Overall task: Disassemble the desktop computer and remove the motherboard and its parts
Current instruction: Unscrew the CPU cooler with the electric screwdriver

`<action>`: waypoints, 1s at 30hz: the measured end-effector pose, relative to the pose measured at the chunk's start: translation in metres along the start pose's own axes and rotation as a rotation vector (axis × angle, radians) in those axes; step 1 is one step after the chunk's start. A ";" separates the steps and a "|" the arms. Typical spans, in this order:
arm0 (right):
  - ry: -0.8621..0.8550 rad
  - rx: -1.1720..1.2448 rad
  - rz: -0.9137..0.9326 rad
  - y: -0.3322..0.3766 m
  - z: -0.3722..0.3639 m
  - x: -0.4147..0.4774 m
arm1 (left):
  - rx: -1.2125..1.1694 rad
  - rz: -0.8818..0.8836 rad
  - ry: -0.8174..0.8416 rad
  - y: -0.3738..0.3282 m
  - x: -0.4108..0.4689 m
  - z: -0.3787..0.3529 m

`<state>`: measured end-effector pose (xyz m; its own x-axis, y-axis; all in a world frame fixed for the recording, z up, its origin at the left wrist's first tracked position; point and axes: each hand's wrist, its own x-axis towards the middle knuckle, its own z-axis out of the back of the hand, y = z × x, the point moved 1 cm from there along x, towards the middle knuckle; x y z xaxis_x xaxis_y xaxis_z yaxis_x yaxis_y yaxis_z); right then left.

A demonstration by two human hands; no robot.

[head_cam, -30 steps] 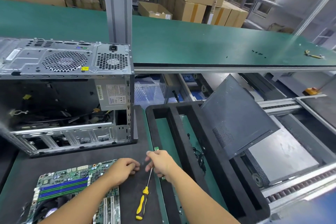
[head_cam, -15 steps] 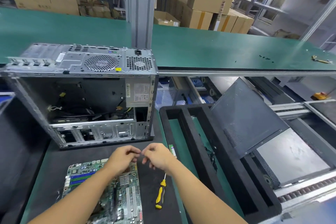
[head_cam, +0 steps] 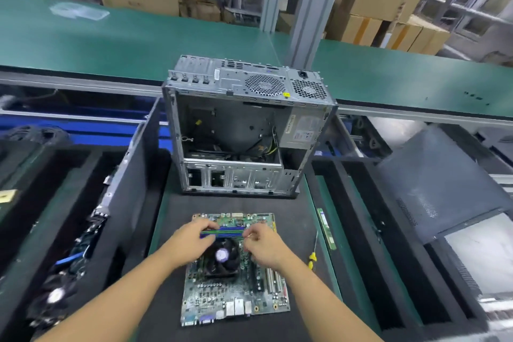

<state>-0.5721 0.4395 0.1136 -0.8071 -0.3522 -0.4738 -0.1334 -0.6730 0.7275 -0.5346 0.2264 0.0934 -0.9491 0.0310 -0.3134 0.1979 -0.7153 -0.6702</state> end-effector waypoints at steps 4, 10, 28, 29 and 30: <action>-0.022 -0.259 0.060 0.012 -0.029 -0.007 | 0.000 0.015 0.076 0.018 -0.014 -0.012; -0.058 -0.496 0.104 0.015 -0.045 -0.018 | 0.147 -0.016 0.111 0.018 -0.032 -0.017; 0.274 -0.413 0.313 0.087 -0.111 -0.010 | -0.339 0.152 -0.325 0.069 -0.109 0.011; 0.306 -0.406 0.332 0.091 -0.118 -0.008 | -0.373 0.186 -0.342 0.077 -0.116 0.013; 0.330 -0.409 0.351 0.096 -0.125 -0.005 | -0.395 0.213 -0.369 0.085 -0.123 0.014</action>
<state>-0.5089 0.2956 0.1236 -0.5343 -0.7354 -0.4168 0.3905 -0.6520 0.6499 -0.4047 0.1520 0.0846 -0.8869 -0.3813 -0.2608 0.4029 -0.3622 -0.8405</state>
